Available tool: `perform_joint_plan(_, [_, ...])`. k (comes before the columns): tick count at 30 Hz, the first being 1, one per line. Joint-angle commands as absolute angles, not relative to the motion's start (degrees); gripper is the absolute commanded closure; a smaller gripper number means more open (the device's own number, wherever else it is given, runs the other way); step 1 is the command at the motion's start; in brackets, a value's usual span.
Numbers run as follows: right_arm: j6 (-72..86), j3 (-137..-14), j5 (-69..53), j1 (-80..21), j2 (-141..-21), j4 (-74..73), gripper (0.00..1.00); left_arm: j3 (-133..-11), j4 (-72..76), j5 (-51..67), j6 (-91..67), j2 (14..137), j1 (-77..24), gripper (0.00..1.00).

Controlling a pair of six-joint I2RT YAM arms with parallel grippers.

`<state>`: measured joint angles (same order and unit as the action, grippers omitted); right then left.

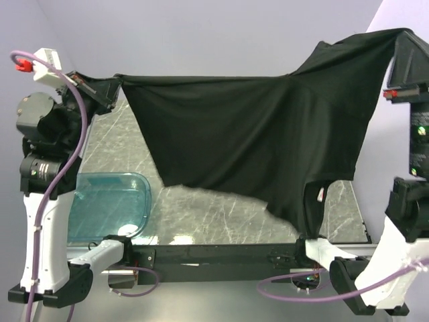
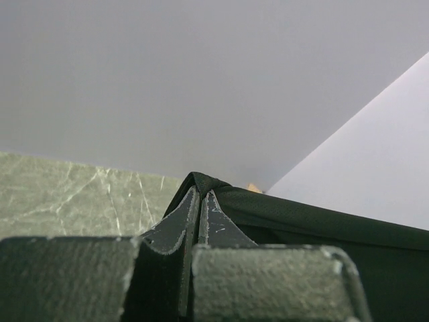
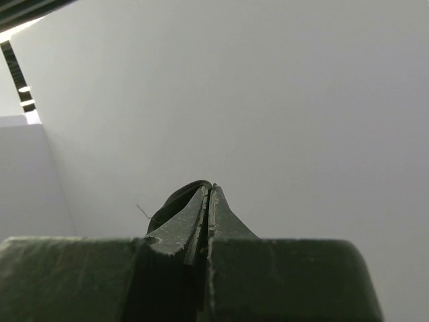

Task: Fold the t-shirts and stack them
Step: Flatten the tshirt out

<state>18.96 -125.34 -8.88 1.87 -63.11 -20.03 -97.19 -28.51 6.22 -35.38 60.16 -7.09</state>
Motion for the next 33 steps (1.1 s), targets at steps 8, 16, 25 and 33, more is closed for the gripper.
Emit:
perform_joint_plan(8, [17.3,-115.0,-7.3,1.8,-79.0,-14.4,1.00,-96.9,-33.4,9.8,-36.0,81.3,-6.9,0.99])
perform_joint_plan(16, [18.2,-119.1,-1.8,-2.4,-102.7,-15.2,1.00,-104.2,-31.4,7.5,-36.0,108.2,-5.4,0.83])
perform_joint_plan(25, [19.1,-128.8,1.8,-6.5,-120.1,-26.9,0.13,-121.6,-36.6,5.8,-38.5,123.5,-6.0,0.19])
perform_joint_plan(33, [20.5,-99.2,-1.8,-8.4,-101.2,-20.6,0.12,-97.4,-31.3,7.0,-43.0,109.6,-9.2,0.18])
